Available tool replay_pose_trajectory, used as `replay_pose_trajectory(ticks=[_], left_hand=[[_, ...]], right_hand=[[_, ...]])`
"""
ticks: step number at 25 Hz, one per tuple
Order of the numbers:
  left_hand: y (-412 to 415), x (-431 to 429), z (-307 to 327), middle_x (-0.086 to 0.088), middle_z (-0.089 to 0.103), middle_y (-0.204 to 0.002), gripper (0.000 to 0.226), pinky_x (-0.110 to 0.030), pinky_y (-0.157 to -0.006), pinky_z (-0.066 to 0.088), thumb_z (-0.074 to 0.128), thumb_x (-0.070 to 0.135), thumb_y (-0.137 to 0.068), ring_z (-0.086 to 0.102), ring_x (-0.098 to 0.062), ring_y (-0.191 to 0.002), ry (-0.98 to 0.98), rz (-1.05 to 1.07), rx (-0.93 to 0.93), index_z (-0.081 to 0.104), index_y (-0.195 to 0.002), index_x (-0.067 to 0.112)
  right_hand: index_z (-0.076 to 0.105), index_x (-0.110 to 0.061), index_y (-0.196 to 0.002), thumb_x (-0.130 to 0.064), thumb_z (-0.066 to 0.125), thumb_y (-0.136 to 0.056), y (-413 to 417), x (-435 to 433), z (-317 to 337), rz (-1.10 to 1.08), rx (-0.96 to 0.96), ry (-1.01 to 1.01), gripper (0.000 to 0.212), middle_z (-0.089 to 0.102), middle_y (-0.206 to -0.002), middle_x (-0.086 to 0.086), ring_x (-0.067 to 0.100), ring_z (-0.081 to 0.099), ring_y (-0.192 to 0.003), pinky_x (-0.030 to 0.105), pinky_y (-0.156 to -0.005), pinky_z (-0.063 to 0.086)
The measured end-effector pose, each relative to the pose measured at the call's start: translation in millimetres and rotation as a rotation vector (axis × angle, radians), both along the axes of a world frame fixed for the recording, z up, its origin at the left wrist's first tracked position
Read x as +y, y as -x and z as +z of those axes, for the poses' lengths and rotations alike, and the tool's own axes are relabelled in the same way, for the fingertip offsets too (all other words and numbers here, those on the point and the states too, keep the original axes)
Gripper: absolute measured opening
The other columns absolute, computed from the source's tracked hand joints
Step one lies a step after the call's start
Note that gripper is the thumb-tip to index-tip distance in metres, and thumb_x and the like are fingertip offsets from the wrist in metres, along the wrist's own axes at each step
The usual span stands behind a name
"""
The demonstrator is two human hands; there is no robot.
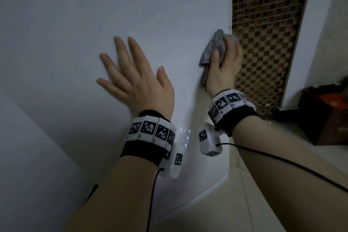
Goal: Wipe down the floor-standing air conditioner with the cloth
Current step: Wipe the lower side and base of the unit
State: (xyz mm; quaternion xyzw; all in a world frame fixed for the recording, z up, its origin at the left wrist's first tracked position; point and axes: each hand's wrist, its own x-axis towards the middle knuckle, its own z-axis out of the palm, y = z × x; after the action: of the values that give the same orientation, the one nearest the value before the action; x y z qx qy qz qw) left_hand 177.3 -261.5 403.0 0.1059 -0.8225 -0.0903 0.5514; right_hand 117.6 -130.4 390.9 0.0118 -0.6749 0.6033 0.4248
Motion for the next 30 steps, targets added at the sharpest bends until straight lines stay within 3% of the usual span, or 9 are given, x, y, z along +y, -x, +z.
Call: replay_pose_trajectory(ticks=[3, 7, 12, 16, 20, 24, 28, 30], left_hand=[[1.1, 2.1, 2.6, -0.009, 0.014, -0.158, 0.077, -0.061, -0.112, 0.001, 0.051, 0.041, -0.086, 0.007, -0.040, -0.144, -0.028, -0.004, 0.010, 0.017, -0.151, 0.018], [-0.3, -0.4, 3.0, -0.010, 0.016, -0.158, 0.077, -0.062, -0.112, 0.002, 0.052, 0.040, -0.086, 0.008, -0.042, -0.144, -0.013, -0.015, 0.017, 0.018, -0.151, 0.015], [-2.6, -5.2, 3.5, -0.011, 0.012, -0.159, 0.078, -0.062, -0.112, 0.001, 0.052, 0.041, -0.086, 0.006, -0.042, -0.144, -0.003, -0.010, 0.002, 0.016, -0.151, 0.015], [-4.3, -8.9, 4.7, -0.010, 0.011, -0.159, 0.077, -0.062, -0.112, 0.000, 0.051, 0.041, -0.087, 0.005, -0.041, -0.144, -0.006, -0.013, 0.003, 0.015, -0.151, 0.015], [-5.3, -10.6, 6.3, -0.009, 0.012, -0.159, 0.077, -0.062, -0.113, 0.001, 0.051, 0.041, -0.087, 0.005, -0.041, -0.144, -0.023, -0.011, 0.014, 0.016, -0.151, 0.016], [-7.5, -16.8, 7.3, -0.010, 0.013, -0.159, 0.077, -0.061, -0.113, 0.002, 0.051, 0.041, -0.086, 0.006, -0.041, -0.144, -0.027, -0.002, 0.019, 0.017, -0.151, 0.017], [-10.6, -23.3, 7.4, -0.009, 0.011, -0.159, 0.077, -0.061, -0.113, 0.001, 0.051, 0.042, -0.086, 0.005, -0.041, -0.144, -0.042, -0.011, 0.017, 0.017, -0.151, 0.018], [-12.3, -28.1, 7.5, -0.010, 0.012, -0.159, 0.077, -0.061, -0.113, 0.001, 0.051, 0.043, -0.086, 0.005, -0.041, -0.144, -0.040, -0.009, 0.023, 0.017, -0.151, 0.018]], right_hand=[[0.044, -0.016, -0.137, -0.017, 0.050, -0.095, -5.2, -3.9, -8.8, 0.060, 0.083, -0.171, 0.042, 0.018, -0.152, 0.013, 0.026, 0.017, -0.140, 0.026, -0.112, 0.011], [0.043, -0.014, -0.137, -0.017, 0.048, -0.096, -0.2, 3.0, 2.4, 0.034, 0.017, -0.014, 0.042, 0.020, -0.152, 0.015, 0.028, 0.019, -0.140, 0.020, -0.108, 0.008], [0.045, -0.021, -0.133, -0.018, 0.050, -0.095, -12.9, -16.1, -10.9, 0.118, 0.154, -0.275, 0.039, 0.019, -0.152, 0.013, 0.033, 0.017, -0.140, 0.037, -0.116, 0.013], [0.046, -0.016, -0.136, -0.016, 0.047, -0.096, -8.0, -14.4, 6.4, 0.048, 0.032, 0.006, 0.039, 0.019, -0.152, 0.014, 0.027, 0.016, -0.141, 0.028, -0.113, 0.010], [0.048, -0.017, -0.133, -0.015, 0.047, -0.096, -15.9, -26.6, -3.6, 0.107, 0.129, -0.083, 0.037, 0.022, -0.151, 0.012, 0.024, 0.020, -0.139, 0.030, -0.114, 0.013], [0.048, -0.015, -0.133, -0.014, 0.049, -0.095, -12.6, -21.8, 5.1, 0.085, 0.084, 0.062, 0.038, 0.022, -0.151, 0.013, 0.011, 0.019, -0.133, 0.029, -0.113, 0.015], [0.048, -0.022, -0.131, -0.015, 0.051, -0.093, -27.7, -45.0, -5.5, 0.145, 0.151, -0.102, 0.038, 0.020, -0.152, 0.011, 0.025, 0.018, -0.140, 0.037, -0.115, 0.014], [0.049, -0.017, -0.132, -0.015, 0.051, -0.094, -22.8, -39.6, -0.2, 0.110, 0.121, -0.021, 0.039, 0.020, -0.152, 0.012, 0.022, 0.018, -0.138, 0.034, -0.115, 0.014]])
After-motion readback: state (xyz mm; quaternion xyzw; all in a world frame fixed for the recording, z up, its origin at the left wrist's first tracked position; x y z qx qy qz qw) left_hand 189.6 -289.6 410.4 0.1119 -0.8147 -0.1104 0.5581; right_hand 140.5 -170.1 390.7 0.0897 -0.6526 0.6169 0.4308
